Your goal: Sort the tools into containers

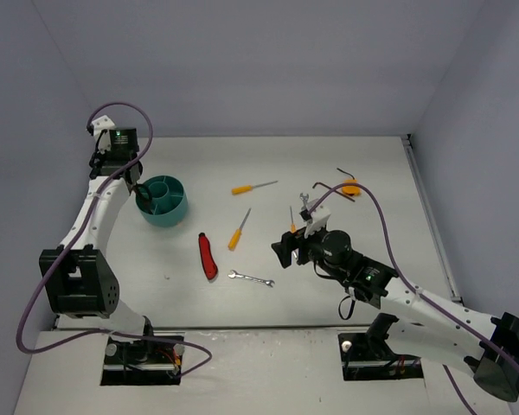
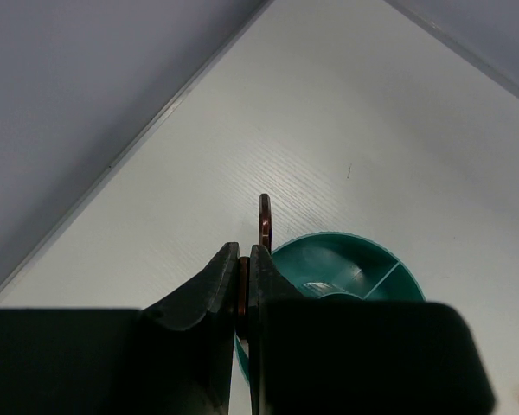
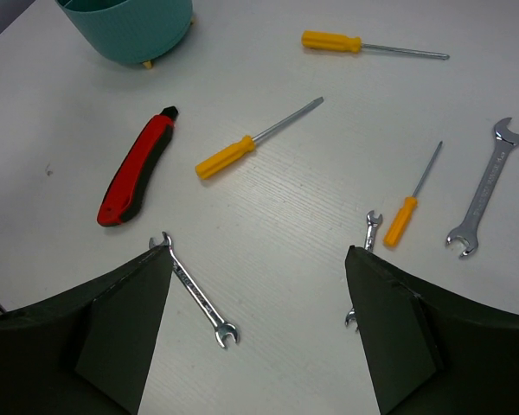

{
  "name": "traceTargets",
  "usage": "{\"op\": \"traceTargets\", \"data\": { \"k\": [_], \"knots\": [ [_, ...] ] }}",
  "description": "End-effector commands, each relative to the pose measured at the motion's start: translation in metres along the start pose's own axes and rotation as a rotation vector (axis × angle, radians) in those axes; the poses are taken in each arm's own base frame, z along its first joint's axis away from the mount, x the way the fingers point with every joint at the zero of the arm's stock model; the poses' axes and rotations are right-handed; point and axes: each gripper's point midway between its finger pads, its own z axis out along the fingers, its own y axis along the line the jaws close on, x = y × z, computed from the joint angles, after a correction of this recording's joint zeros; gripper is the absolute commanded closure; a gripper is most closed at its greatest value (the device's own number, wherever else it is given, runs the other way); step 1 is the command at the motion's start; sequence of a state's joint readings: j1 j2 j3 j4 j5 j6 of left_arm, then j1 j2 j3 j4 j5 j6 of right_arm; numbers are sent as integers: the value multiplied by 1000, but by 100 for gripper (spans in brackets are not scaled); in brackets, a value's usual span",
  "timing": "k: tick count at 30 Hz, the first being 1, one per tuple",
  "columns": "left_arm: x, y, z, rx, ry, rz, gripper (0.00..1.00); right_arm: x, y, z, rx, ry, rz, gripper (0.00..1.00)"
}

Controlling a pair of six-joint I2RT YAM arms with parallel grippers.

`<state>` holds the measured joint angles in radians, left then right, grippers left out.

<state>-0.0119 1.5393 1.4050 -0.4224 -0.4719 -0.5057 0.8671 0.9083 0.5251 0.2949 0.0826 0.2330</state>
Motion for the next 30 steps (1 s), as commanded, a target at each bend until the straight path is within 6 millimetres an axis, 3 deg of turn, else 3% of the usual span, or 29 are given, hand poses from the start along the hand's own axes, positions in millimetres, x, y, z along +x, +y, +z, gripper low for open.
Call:
{"op": "traceTargets", "data": {
  "k": [1, 10, 17, 30],
  "knots": [
    [-31, -7, 4, 15, -136, -57, 100, -18, -7, -2, 38, -62, 0, 21],
    [-1, -11, 34, -21, -105, -45, 100, -13, -11, -1, 62, -46, 8, 21],
    [14, -18, 35, -7, -64, -33, 100, -15, -23, -1, 130, -61, 23, 21],
    [34, -14, 34, -45, 11, -16, 83, -19, -57, -3, 330, -105, 82, 21]
  ]
}}
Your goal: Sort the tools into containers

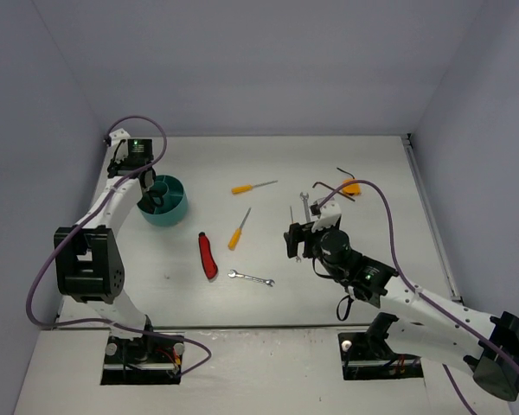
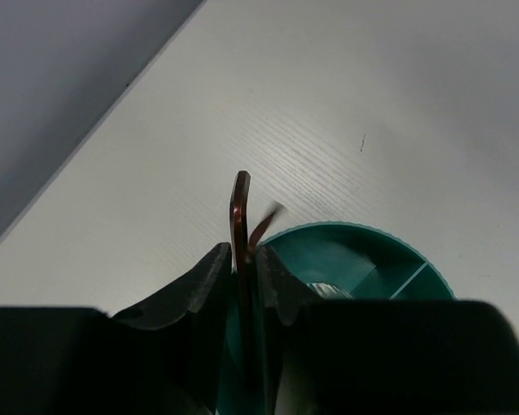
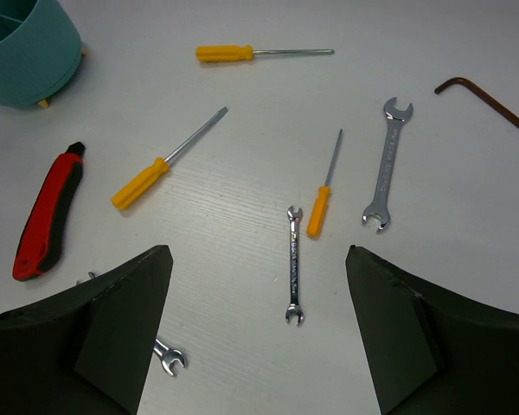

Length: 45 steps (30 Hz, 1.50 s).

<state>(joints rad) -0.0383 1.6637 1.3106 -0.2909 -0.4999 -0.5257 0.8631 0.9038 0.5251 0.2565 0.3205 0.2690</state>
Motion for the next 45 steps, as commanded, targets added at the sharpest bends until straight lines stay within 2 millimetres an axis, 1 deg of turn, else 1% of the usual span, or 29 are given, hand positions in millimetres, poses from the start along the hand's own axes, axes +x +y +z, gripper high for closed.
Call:
{"op": "traceTargets", "data": {
  "k": [1, 4, 7, 10, 13, 15, 16, 18, 19, 21, 22, 24, 26, 27, 29, 31, 33, 36, 39, 40, 41, 42, 45],
  "knots": [
    [-19, 2, -11, -10, -42, -60, 82, -15, -14, 6, 92, -61, 64, 21],
    [-23, 3, -16, -7, -41, -66, 81, -15, -14, 7, 97, -59, 63, 21],
    [-37, 1, -32, 34, -59, -88, 75, -22, -22, 7, 130, -74, 65, 21],
    [-53, -2, -57, 95, -75, -98, 66, -30, -31, 9, 173, -84, 66, 21],
    [-70, -7, -101, 210, -86, -96, 53, -38, -58, 20, 246, -70, 99, 22],
    [-70, -11, -126, 296, -67, -83, 48, -32, -77, 30, 297, -34, 113, 23],
    [-69, -16, -149, 380, -45, -70, 45, -29, -90, 37, 326, -12, 124, 24],
    [-63, -22, -188, 533, -19, -30, 43, -37, -113, 45, 368, -2, 149, 26],
    [-60, -21, -206, 585, -24, -19, 43, -36, -115, 56, 350, 26, 158, 26],
    [-46, -20, -228, 679, -24, 36, 42, -37, -131, 71, 344, 60, 179, 26],
    [-37, -20, -238, 730, -15, 53, 42, -37, -142, 78, 358, 75, 185, 26],
    [-24, -19, -246, 779, -7, 81, 40, -26, -164, 93, 375, 132, 181, 26],
    [-4, -17, -249, 824, 12, 118, 39, -27, -183, 109, 374, 160, 162, 26],
    [6, -15, -246, 829, 19, 137, 39, -29, -189, 118, 355, 175, 140, 27],
    [20, -12, -240, 824, 29, 157, 38, -31, -194, 142, 283, 204, 113, 29],
    [37, -10, -234, 823, 62, 168, 39, -20, -203, 155, 218, 243, 98, 31],
    [51, -9, -229, 824, 92, 172, 39, -28, -211, 167, 166, 240, 51, 34],
    [59, -8, -227, 823, 109, 177, 39, -26, -211, 182, 107, 261, -19, 36],
    [60, -6, -225, 810, 106, 177, 39, -18, -222, 187, 107, 304, -62, 36],
    [59, -6, -225, 814, 105, 175, 39, -15, -228, 189, 109, 319, -77, 36],
    [59, -6, -226, 818, 106, 172, 39, -10, -235, 192, 109, 337, -90, 36],
    [59, -6, -226, 821, 107, 172, 39, 0, -239, 195, 105, 359, -92, 36],
    [59, -7, -224, 822, 118, 162, 39, 19, -245, 202, 82, 413, -92, 35]
  ]
}}
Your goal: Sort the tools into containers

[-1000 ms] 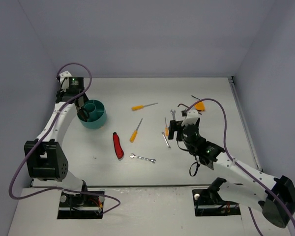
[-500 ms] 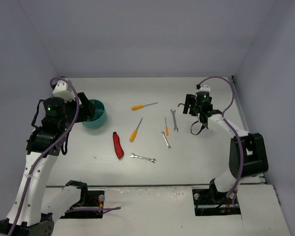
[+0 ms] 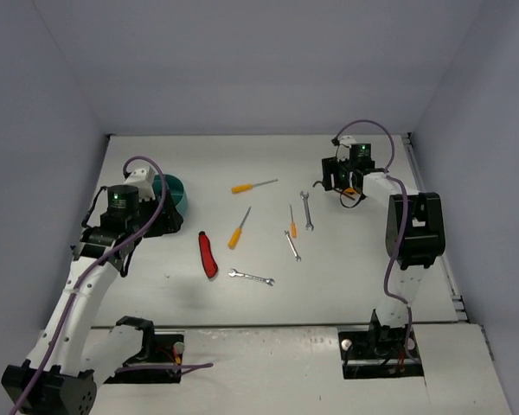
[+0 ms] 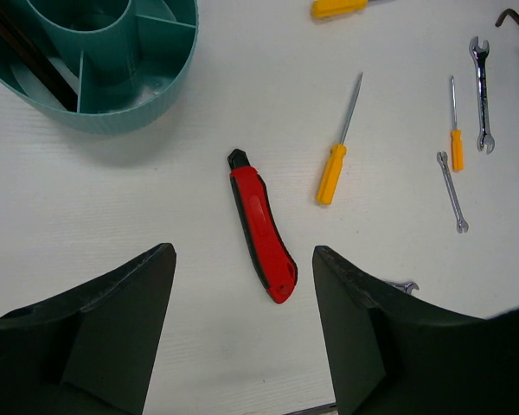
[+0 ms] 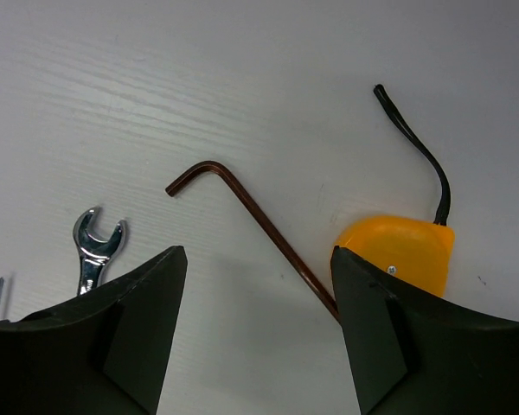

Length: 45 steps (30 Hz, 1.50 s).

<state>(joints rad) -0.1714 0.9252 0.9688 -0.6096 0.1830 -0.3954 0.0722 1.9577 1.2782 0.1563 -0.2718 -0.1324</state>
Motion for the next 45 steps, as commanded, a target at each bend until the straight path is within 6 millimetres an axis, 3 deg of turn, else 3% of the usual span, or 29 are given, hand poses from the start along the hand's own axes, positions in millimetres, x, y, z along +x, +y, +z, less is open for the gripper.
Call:
{"op": "traceTargets", "data": {
  "k": [1, 9, 12, 21, 27, 32, 38, 42, 45],
  "knots": [
    [-30, -10, -7, 48, -91, 10, 39, -1, -8, 13, -53, 30, -68, 35],
    [-27, -7, -3, 41, -76, 4, 39, 39, 2, 24, -92, 138, 30, 38],
    [-28, -6, -3, 38, -79, 4, 38, 41, 6, 13, -55, 145, 103, 41],
    [-28, -3, -2, 28, -76, -8, 39, 80, 37, -27, 147, 206, 252, 44],
    [-27, -1, 0, 19, -74, -10, 39, 106, 44, -34, 211, 247, 269, 47],
    [-26, -1, 2, 19, -64, -11, 39, 113, 34, -30, 271, 267, 269, 58],
    [-25, -1, 3, 19, -58, -12, 39, 105, 30, -24, 274, 270, 264, 67],
    [-32, -7, 1, 37, -79, -15, 39, 116, 28, -25, 294, 357, 238, 80],
    [-38, -20, 1, 70, -78, -6, 39, 126, 32, -19, 266, 432, 215, 83]
  ]
}}
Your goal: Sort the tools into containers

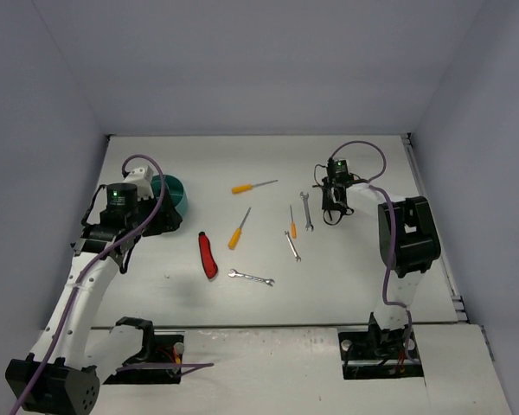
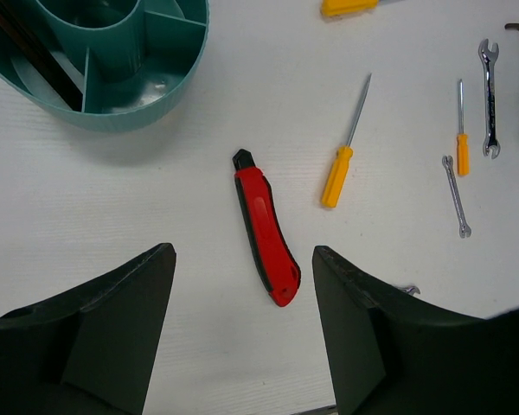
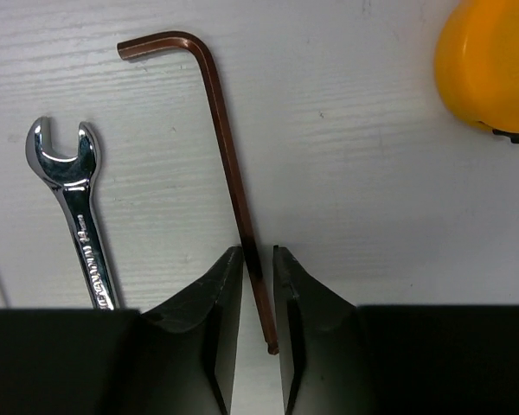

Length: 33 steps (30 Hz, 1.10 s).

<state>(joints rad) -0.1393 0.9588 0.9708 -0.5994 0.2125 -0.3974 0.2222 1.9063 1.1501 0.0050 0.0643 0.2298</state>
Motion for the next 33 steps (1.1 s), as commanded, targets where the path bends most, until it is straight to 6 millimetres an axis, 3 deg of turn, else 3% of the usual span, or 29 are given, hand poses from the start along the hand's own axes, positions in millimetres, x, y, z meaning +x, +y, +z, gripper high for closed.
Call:
{"op": "traceTargets", "data": {
  "k": [1, 6, 9, 12, 17, 21, 25, 29, 33],
  "knots": [
    [-37, -31, -5, 86, -87, 23, 39, 50, -10, 13, 34, 233, -65, 84],
    [-39, -49, -3, 116, -76, 26, 39, 63, 2, 16, -41, 293, -101, 99],
    [-39, -60, -2, 130, -69, 32, 38, 69, 10, 14, -74, 306, -113, 100],
    [-38, -77, 1, 168, -59, 24, 38, 60, 9, 5, -50, 269, -114, 100],
    [-37, -105, 12, 219, -54, 3, 39, 28, 13, -22, -24, 138, -110, 100],
    [-40, -127, 19, 266, -66, -35, 39, -4, 18, -54, -52, 0, -98, 100],
    [-48, -149, 24, 320, -85, -44, 39, -23, 29, -88, -107, -110, -108, 100],
    [-57, -172, 26, 377, -81, -24, 39, -32, 50, -119, -183, -199, -157, 100],
    [-60, -193, 29, 430, -76, -11, 39, -28, 82, -152, -287, -268, -234, 100]
  ]
}}
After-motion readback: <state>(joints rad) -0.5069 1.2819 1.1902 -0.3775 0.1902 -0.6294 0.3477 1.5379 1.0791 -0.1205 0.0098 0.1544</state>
